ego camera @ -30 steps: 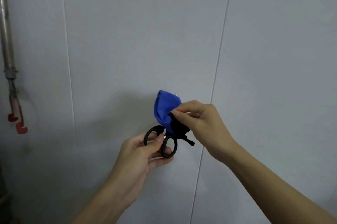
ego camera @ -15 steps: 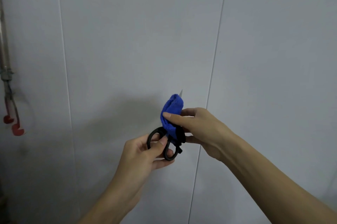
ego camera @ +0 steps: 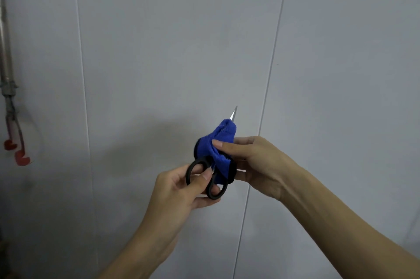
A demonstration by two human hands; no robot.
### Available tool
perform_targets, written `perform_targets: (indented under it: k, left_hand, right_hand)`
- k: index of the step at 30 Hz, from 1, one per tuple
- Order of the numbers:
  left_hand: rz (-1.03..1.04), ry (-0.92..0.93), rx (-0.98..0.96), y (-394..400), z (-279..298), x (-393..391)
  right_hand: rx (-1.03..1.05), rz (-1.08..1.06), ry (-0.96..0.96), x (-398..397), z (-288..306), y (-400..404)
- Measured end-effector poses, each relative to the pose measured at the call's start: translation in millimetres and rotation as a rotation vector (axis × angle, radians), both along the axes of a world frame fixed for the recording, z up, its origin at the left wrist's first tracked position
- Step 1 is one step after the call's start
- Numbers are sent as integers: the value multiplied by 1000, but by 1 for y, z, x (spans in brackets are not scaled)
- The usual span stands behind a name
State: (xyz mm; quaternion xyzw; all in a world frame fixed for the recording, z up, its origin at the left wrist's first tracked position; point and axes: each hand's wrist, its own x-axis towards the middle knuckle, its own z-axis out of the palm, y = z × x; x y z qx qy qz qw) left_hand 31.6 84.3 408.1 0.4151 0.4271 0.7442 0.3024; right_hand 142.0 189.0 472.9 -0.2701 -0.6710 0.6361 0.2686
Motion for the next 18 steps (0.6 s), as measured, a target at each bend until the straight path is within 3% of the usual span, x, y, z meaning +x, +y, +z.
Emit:
perform_targets:
  k: [4,18]
  left_hand:
    - [35,-47,10,3,-4,-2]
    - [242,65,36,0,0,-14]
  right_hand:
    - [-15,-87,162,-4,-9,-7]
    - [-11,-138,331,-16,-24,-12]
